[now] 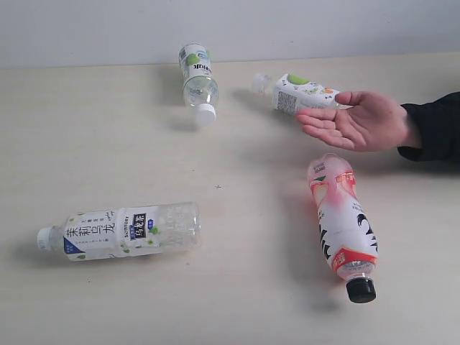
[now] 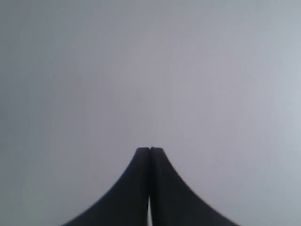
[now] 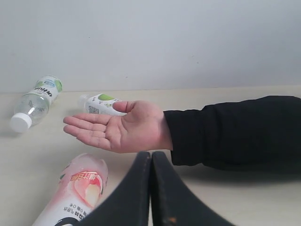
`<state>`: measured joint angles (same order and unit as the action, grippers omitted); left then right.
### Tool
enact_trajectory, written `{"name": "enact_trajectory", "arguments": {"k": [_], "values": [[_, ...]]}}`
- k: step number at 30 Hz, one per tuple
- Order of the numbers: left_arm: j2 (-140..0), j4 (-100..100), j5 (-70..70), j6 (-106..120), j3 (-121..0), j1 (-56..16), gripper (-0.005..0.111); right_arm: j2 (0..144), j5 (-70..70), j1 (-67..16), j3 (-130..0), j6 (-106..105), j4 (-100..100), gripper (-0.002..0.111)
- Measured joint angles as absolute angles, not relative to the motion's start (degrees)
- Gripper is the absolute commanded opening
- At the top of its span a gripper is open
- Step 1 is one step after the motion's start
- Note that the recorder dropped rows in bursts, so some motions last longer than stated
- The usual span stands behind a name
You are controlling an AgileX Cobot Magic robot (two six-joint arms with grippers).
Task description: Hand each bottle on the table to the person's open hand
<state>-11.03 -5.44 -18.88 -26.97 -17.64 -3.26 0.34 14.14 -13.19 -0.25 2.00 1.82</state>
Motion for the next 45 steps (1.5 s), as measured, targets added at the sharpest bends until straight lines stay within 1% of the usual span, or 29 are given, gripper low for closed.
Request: {"name": "enact_trajectory", "arguments": {"k": [4,7,11,14,18,23,27,29,31,34,36,43,45], "values": [[-26.82,-7.40,-5.79,-24.55,-32.87,-3.26,0.000,0.34,14.14,-13.19,-0.25,2.00,1.82,0.000],[-40.48,-9.24,10.01,-21.62,-44.81,-3.26,0.000,0.34,14.14,-13.19,-0.25,2.00,1.82,0.000],[-57.07,-9.96,30.73,-7.90,-57.98,-3.29,0.000,0.34,14.14,-13.19,-0.25,2.00,1.82,0.000],[-67.12,-8.83,45.22,2.07,-64.98,-4.29,0.000,0.34,14.14,-13.19,-0.25,2.00,1.82,0.000],[-76.08,-4.04,55.47,13.43,-70.78,-8.45,0.000,0.34,14.14,-13.19,-0.25,2.00,1.82,0.000],[-82.10,-2.45,66.86,32.48,-73.23,-18.42,0.000,0.34,14.14,-13.19,-0.25,2.00,1.82,0.000],[-85.08,-1.46,69.25,41.47,-73.38,-24.72,0.000,0.34,14.14,-13.19,-0.25,2.00,1.82,0.000],[-86.34,-1.13,69.64,43.85,-73.38,-27.43,0.002,0.34,14.14,-13.19,-0.25,2.00,1.82,0.000],[-87.50,-1.13,69.88,45.31,-73.38,-29.46,0.012,0.34,14.14,-13.19,-0.25,2.00,1.82,0.000],[-88.83,-1.02,69.92,46.08,-72.35,-32.15,0.036,0.34,14.14,-13.19,-0.25,2.00,1.82,0.000],[-89.21,-0.89,69.92,46.08,-71.24,-33.42,0.049,0.34,14.14,-13.19,-0.25,2.00,1.82,0.000],[-89.31,0.00,69.92,45.50,-63.86,-34.61,0.086,0.34,14.14,-13.19,-0.25,2.00,1.82,0.000],[-89.31,0.00,67.56,45.50,-61.35,-34.61,0.093,0.34,14.14,-13.19,-0.25,2.00,1.82,0.000]]}}
